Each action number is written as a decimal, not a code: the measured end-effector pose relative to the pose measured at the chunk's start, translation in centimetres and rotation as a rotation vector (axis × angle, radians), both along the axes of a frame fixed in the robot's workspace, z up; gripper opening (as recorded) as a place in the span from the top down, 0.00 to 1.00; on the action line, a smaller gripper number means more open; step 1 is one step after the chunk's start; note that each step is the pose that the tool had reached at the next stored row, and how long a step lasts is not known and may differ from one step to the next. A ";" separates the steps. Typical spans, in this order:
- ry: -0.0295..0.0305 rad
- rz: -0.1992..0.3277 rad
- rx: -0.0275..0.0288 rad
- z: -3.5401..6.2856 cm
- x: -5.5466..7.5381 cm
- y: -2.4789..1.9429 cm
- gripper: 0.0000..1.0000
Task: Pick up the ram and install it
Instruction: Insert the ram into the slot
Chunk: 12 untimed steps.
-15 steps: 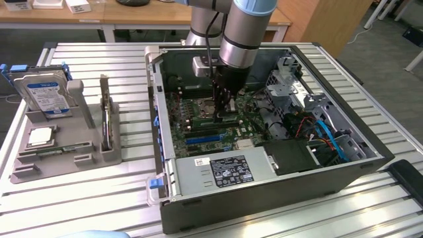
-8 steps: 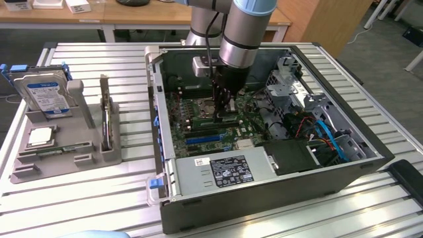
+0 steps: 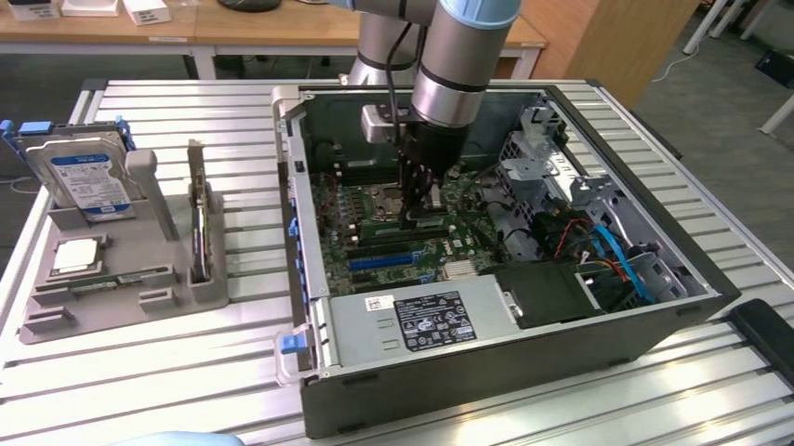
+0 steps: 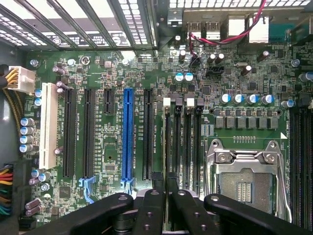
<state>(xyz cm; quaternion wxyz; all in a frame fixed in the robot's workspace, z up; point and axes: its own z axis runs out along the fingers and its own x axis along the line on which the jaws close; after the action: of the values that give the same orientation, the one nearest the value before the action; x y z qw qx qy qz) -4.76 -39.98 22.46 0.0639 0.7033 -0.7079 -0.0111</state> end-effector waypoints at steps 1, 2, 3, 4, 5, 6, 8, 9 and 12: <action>0.0012 0.000 0.0001 0.00 0.0 0.00 0.87; 0.0016 0.000 0.0000 0.01 0.1 0.00 0.87; 0.0018 0.000 -0.0001 0.01 0.1 -0.01 0.87; 0.0020 0.000 0.0000 0.01 0.1 0.00 0.87; 0.0020 0.000 0.0000 0.01 0.1 0.00 0.87; 0.0020 0.000 0.0000 0.01 0.1 0.00 0.87; 0.0020 0.000 0.0000 0.01 0.1 0.00 0.87; 0.0020 0.000 0.0000 0.01 0.1 0.00 0.87; 0.0020 0.000 0.0000 0.01 0.1 0.00 0.87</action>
<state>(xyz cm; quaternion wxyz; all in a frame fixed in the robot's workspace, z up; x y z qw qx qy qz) -4.68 -39.98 22.46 0.0646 0.7032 -0.7079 -0.0118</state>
